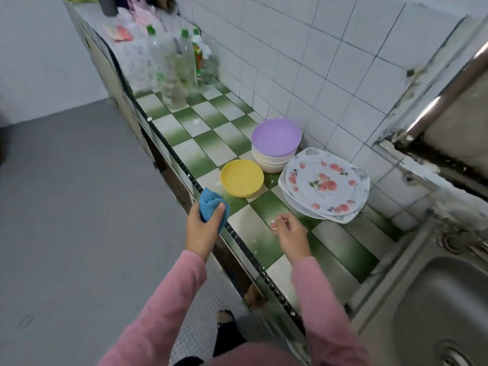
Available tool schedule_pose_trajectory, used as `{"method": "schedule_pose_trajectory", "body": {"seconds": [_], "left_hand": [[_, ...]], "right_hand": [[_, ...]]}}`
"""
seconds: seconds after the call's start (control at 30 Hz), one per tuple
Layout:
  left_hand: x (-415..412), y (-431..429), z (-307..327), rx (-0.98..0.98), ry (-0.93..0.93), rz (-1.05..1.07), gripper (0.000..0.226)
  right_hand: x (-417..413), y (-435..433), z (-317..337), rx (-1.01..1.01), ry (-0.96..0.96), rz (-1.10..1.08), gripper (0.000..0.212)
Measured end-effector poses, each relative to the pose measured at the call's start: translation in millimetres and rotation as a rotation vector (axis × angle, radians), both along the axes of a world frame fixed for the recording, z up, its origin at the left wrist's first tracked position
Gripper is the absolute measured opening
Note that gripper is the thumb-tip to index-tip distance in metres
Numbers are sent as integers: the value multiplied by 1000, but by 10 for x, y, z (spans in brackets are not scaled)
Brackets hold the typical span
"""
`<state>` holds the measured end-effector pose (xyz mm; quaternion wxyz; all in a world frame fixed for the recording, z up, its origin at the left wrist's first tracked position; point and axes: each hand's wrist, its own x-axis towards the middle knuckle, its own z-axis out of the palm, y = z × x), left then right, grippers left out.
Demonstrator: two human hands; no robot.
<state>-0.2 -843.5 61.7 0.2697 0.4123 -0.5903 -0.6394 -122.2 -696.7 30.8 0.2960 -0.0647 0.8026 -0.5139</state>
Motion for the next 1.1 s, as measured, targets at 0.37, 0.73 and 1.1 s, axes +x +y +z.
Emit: {"method": "schedule_pose_trajectory", "body": {"seconds": [0.37, 0.73, 1.1], "left_hand": [[-913, -1126, -160, -31, -92, -161, 19], [-1481, -1967, -221, -19, -148, -507, 25], [-1656, -2351, -304, 20, -167, -652, 20]], "right_hand": [[-743, -1244, -474, 94, -414, -173, 44], [-917, -1848, -771, 33, -581, -492, 58], [-776, -2189, -956, -97, -564, -772, 43]]}}
